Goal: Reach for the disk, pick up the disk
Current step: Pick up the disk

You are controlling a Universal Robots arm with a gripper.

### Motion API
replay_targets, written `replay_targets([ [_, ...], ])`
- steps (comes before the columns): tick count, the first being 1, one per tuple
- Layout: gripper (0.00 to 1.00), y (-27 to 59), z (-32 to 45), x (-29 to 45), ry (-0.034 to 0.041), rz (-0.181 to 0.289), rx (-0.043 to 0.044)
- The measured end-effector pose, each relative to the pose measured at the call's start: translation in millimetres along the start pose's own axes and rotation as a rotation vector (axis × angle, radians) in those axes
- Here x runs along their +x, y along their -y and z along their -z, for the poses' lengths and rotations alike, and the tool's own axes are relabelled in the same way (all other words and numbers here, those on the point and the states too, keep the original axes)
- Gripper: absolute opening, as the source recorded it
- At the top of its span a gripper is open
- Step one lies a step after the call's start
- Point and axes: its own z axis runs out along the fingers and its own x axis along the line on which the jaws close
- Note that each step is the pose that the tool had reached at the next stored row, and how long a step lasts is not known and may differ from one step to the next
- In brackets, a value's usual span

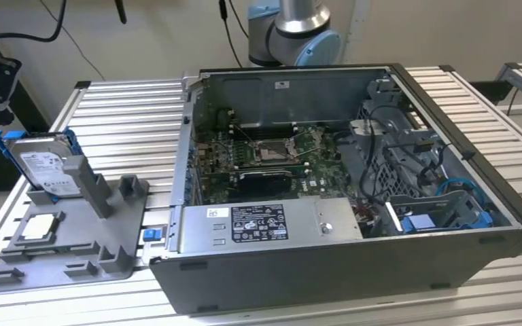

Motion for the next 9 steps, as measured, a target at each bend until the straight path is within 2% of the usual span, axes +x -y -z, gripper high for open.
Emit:
replay_targets([
  [4,0.00,0.0,0.0,0.0,-0.0016,0.036,0.0001],
  [9,0.00,0.0,0.0,0.0,-0.0052,0.112,0.0001],
])
